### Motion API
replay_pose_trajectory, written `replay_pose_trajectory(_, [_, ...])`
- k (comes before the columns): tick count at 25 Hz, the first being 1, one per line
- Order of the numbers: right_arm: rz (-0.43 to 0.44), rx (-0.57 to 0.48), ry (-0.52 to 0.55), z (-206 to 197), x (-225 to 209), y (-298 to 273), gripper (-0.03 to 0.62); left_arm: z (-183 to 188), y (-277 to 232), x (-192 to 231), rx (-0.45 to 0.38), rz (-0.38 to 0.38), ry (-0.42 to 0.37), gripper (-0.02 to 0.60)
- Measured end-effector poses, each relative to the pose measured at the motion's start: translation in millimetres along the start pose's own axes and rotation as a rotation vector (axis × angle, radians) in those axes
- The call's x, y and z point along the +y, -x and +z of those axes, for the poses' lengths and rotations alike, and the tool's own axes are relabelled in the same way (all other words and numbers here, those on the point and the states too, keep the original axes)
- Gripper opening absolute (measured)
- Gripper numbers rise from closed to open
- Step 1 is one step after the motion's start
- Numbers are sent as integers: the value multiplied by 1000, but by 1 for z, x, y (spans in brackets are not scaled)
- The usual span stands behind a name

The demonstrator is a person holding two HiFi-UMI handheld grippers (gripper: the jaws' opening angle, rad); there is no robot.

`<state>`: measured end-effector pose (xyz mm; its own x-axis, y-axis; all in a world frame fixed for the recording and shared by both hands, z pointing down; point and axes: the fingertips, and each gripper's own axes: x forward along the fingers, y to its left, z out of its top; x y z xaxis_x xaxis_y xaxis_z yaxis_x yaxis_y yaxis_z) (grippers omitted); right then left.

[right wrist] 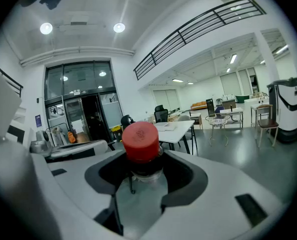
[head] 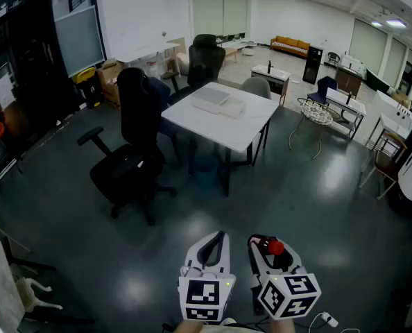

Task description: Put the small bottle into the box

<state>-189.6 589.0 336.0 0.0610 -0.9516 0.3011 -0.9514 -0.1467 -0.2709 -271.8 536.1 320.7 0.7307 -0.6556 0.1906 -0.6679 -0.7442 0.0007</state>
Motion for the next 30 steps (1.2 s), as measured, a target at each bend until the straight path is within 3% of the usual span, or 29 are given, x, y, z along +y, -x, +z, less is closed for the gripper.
replay_pose_trajectory(17, [17, 0, -15, 11, 1, -39, 227, 1, -31, 26, 7, 6, 10, 20])
replay_pose_trajectory(30, [-20, -6, -37, 22, 3, -95, 227, 5, -70, 68, 2, -33, -2, 20])
